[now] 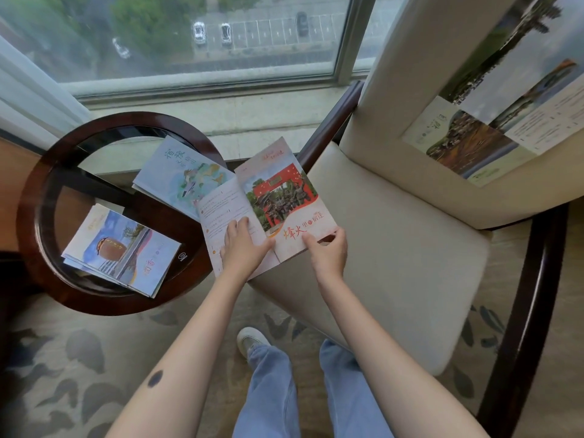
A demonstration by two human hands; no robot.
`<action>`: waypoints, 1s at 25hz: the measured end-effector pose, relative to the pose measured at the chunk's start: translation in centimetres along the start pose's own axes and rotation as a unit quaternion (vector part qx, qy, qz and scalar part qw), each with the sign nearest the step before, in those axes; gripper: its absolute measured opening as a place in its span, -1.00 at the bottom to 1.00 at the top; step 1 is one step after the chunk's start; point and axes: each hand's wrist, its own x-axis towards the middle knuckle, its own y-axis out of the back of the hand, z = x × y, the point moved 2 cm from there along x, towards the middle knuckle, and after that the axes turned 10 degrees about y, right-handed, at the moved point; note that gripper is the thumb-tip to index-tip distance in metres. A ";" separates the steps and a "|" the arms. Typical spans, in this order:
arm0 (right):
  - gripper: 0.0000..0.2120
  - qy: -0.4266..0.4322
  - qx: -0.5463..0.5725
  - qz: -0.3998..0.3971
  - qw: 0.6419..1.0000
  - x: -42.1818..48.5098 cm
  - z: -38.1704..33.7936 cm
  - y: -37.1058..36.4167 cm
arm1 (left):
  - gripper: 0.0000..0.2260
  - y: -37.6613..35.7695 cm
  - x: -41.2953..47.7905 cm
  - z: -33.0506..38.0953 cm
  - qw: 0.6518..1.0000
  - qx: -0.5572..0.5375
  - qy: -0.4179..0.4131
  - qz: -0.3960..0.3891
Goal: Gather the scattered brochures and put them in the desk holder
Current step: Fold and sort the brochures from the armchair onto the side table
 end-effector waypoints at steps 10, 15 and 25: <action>-0.52 0.058 -0.144 -0.168 0.974 5.6 -1.4 1.2 | -0.28 -0.7 -0.2 -0.7 0.998 0.052 -0.021 0.004; -0.77 0.073 -0.186 -0.169 0.965 6.8 -2.7 0.1 | -0.43 0.5 -0.4 -1.7 0.996 0.016 -0.014 0.090; -0.85 0.091 -0.188 -0.146 0.967 6.7 -1.0 3.4 | -0.90 2.8 0.3 -3.6 0.884 -0.445 0.139 0.031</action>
